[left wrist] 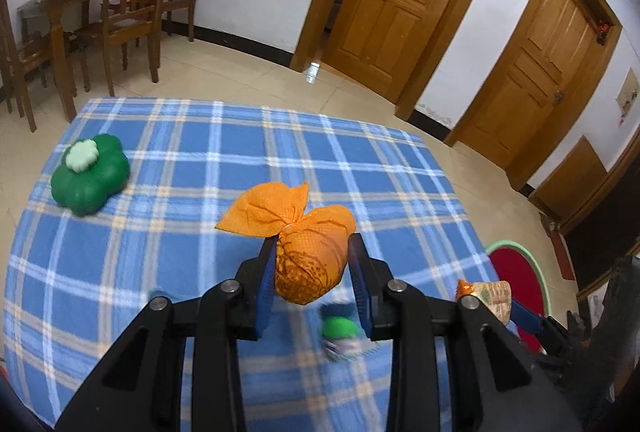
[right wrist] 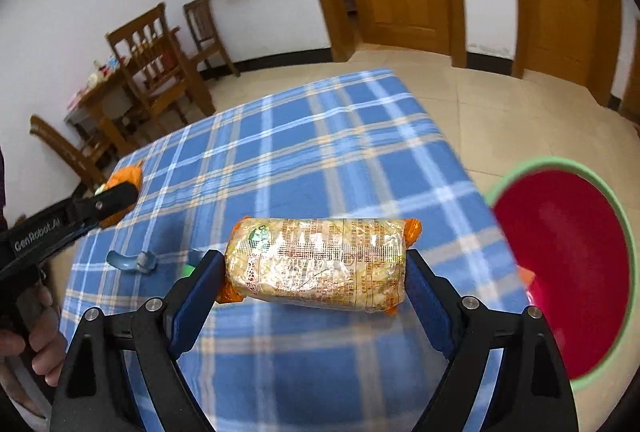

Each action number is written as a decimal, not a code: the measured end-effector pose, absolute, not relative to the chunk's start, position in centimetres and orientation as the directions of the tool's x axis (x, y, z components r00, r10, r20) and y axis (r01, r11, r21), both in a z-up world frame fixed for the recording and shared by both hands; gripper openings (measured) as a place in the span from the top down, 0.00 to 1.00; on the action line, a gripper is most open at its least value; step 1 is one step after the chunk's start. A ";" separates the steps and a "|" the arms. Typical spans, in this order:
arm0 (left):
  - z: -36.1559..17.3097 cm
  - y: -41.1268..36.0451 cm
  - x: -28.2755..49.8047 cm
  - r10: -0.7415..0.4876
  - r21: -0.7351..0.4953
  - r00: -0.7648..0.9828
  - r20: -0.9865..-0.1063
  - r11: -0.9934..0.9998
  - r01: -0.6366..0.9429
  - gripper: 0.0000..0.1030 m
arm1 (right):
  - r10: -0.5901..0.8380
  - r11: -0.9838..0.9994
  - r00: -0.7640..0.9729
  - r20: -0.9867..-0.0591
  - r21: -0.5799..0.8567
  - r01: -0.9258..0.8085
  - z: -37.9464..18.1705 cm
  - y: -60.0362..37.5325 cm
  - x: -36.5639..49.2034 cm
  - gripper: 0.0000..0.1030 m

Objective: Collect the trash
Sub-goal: 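Carry the orange bag and bread packet over the red bucket, then open both tools to drop the orange bag and bread packet into the bucket, then move both open tools back over the table toward the green bottle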

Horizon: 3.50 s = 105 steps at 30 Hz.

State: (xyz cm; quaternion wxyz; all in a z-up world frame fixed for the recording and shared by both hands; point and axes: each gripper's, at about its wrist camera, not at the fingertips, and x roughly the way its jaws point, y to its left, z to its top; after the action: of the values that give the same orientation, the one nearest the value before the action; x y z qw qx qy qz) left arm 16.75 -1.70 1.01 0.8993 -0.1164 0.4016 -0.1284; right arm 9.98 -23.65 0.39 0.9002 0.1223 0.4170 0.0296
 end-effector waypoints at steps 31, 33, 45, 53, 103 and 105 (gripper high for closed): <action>2.3 -12.8 11.5 -0.462 -0.329 0.542 -0.702 0.886 0.327 0.67 | -0.043 0.834 0.655 -0.754 0.334 0.439 -2.8 -42.0 3.0 0.11; 2.3 -13.5 11.3 -0.467 -0.326 0.535 -0.704 0.882 0.339 0.67 | -0.046 0.828 0.656 -0.753 0.338 0.447 -2.9 -42.5 3.0 0.10; 1.7 -18.2 11.0 -0.527 -0.334 0.471 -0.707 0.837 0.433 0.67 | -0.055 0.826 0.707 -0.705 0.366 0.429 -1.8 -44.2 1.5 0.01; 0.8 -23.3 10.4 -0.561 -0.317 0.402 -0.723 0.787 0.529 0.67 | -0.131 0.820 0.715 -0.686 0.330 0.467 -0.6 -45.1 -1.3 0.01; -0.5 -8.5 10.5 -0.357 -0.332 0.540 -0.762 0.932 0.146 0.51 | -0.029 0.889 0.712 -0.701 0.307 0.339 0.7 -38.6 -1.2 0.01; -0.6 -6.7 10.7 -0.335 -0.340 0.551 -0.764 0.935 0.098 0.51 | -0.009 0.897 0.710 -0.704 0.309 0.317 0.8 -37.5 -0.6 0.01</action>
State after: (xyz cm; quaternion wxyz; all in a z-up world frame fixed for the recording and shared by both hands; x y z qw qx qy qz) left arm 10.68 -6.69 -0.62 0.8709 -0.1299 0.4574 -0.1244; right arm -0.57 -37.51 0.81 0.9009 0.2084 0.3698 -0.0904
